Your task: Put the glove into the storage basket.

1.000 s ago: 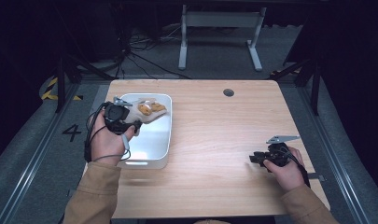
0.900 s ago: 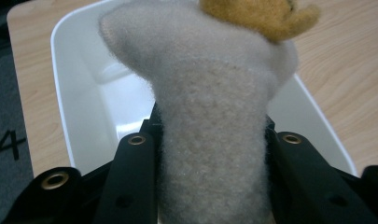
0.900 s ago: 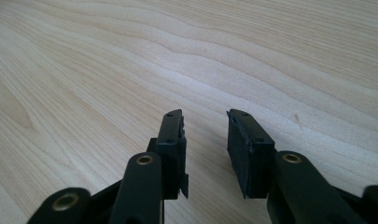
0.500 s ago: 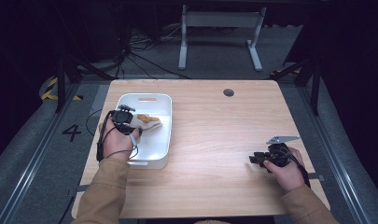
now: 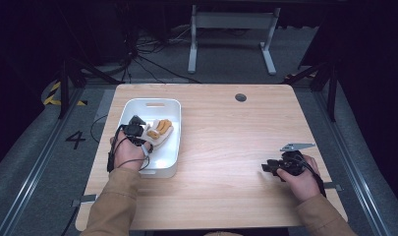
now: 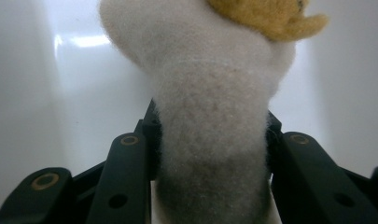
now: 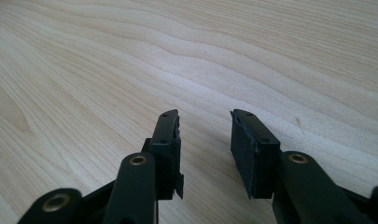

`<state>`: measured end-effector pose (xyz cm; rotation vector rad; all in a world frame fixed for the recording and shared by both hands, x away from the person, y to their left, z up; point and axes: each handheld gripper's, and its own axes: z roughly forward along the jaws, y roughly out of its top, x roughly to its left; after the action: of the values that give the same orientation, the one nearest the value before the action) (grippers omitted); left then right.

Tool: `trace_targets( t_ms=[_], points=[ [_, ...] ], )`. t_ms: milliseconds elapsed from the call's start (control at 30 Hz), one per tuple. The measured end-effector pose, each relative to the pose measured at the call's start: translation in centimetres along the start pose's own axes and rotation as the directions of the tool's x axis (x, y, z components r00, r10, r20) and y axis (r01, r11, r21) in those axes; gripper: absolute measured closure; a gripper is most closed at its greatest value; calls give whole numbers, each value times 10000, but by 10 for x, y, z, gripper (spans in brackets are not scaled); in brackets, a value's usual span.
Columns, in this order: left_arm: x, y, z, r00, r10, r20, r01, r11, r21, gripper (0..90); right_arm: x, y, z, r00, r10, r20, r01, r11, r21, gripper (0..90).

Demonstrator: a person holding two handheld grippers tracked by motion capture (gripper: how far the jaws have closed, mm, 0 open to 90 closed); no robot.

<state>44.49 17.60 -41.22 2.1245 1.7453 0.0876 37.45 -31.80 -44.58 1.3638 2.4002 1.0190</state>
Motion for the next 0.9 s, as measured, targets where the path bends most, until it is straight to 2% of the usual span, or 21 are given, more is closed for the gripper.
trace_targets(
  t_ms=[100, 133, 233, 267, 300, 333, 367, 400, 433, 467, 533, 633, 700, 767, 800, 833, 867, 900],
  points=[
    [-1, 0, 6, 10000, -19, -64, 21, 9991, 413, 595, 0, 0, 0, 10000, 16, -22, -16, 10000, -15, 632],
    [-2, -1, 7, 9999, -130, 92, 125, 9986, 523, 578, 0, 0, 0, 10000, 39, -30, -40, 10000, -48, 632],
    [-3, -1, 10, 9996, -211, 199, 195, 9968, 771, 554, -1, 0, 0, 10000, 21, -29, -21, 10000, -24, 631],
    [-4, -1, 10, 9997, -135, 215, 116, 9960, 889, 525, -1, 0, 0, 10000, 15, -11, -15, 10000, -31, 631],
    [-5, -1, 11, 9999, -46, 151, 31, 9954, 955, 473, -1, 0, 0, 10000, 1, -12, -1, 10000, -40, 630],
    [-6, -1, 10, 9999, 121, -107, -111, 9960, 891, 386, 0, 0, 0, 10000, 21, -28, -21, 10000, -52, 629],
    [-8, -1, 10, 9990, 72, -451, -30, 9957, 924, 218, 0, 0, -1, 10000, 14, -59, -14, 10000, -74, 626],
    [-10, -1, 8, 9976, 132, -673, -65, 9951, 982, 218, 0, 0, -1, 10000, 14, -59, -14, 10000, -74, 626],
    [-12, -1, 5, 9954, 422, -857, -349, 9958, 848, 183, 0, 0, 0, 10000, 13, -53, -14, 10000, -74, 625],
    [-13, -1, 2, 9947, 524, -890, -466, 9968, 653, 187, 0, 0, 0, 10000, 13, -46, -14, 10000, -71, 623],
    [-15, -2, -7, 9950, 429, -898, -421, 9991, 112, 189, 0, 0, 0, 10000, 2, -43, -2, 10000, -73, 622],
    [-21, -4, -22, 9954, 628, -722, -662, 9968, -453, 177, 1, 0, 0, 10000, -17, -20, 17, 10000, -53, 621],
    [-29, -7, -37, 9930, 816, -850, -905, 9902, -1068, 190, 0, 0, 0, 10000, 29, -6, -29, 10000, -58, 620],
    [-40, -13, -49, 9897, 1278, -651, -1373, 9754, -1723, 216, 0, 1, 1, 10000, -14, -4, 14, 10000, -61, 618],
    [-47, -16, -54, 9864, 1533, -586, -1616, 9695, -1841, 234, 0, 1, 1, 10000, -11, 4, 11, 10000, -72, 618],
    [-54, -20, -56, 9809, 1882, -498, -1944, 9605, -1989, 229, 0, 1, 1, 10000, -16, 10, 16, 10000, -74, 616],
    [-62, -25, -58, 9749, 2214, -232, -2211, 9510, -2159, 270, 0, 1, 1, 10000, -79, 10, 79, 10000, -61, 613],
    [-70, -30, -59, 9662, 2577, 90, -2488, 9410, -2295, 270, 0, 1, 1, 10000, -79, 10, 79, 10000, -61, 613]
  ],
)
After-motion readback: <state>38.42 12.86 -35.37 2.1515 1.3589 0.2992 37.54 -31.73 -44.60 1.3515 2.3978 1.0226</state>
